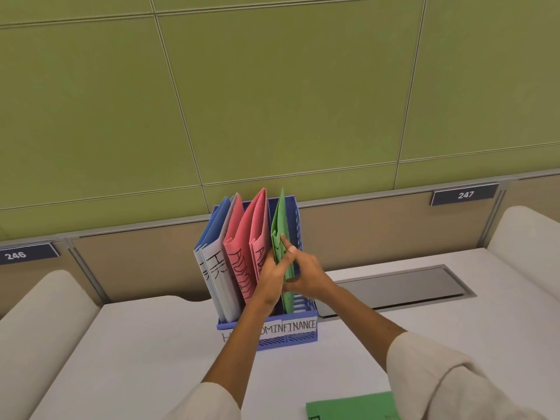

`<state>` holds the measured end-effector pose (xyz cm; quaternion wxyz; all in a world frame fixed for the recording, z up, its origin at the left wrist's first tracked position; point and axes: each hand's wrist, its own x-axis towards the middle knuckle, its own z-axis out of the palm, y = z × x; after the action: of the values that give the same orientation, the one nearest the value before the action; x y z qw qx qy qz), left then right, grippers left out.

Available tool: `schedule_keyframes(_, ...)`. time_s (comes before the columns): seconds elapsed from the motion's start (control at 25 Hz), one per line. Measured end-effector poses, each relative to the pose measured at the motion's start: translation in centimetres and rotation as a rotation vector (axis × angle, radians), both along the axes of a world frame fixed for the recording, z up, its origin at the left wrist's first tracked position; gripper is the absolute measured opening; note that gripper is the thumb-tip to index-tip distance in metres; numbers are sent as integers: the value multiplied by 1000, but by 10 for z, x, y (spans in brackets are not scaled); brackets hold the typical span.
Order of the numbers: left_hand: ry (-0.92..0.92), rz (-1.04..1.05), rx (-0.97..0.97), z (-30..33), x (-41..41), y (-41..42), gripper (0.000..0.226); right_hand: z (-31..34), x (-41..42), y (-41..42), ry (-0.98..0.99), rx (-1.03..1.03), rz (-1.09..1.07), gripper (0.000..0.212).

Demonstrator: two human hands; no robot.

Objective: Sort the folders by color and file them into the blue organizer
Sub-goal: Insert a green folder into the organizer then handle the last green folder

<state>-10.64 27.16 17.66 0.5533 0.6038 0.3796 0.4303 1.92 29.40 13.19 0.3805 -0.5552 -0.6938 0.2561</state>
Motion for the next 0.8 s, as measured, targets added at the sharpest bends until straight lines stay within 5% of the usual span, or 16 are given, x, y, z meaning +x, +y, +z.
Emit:
schedule_keyframes(0.2,199,108,-35,-27,0,-43,88,-13,-7,-42,-93,-1,21,105)
schedule_keyframes(0.48,340,82,-375,-93,-10,-127,71,-69,6,-161,-108,-162,-42,100)
schedule_keyframes(0.68,572,168,-694,-138,-16,-183,77,-117,0,-271,-585,-412,-126,98)
schedule_keyframes(0.8,582,133,-762,-158,-16,-211,71,-156,-11,-326,-681,-499,-188,93)
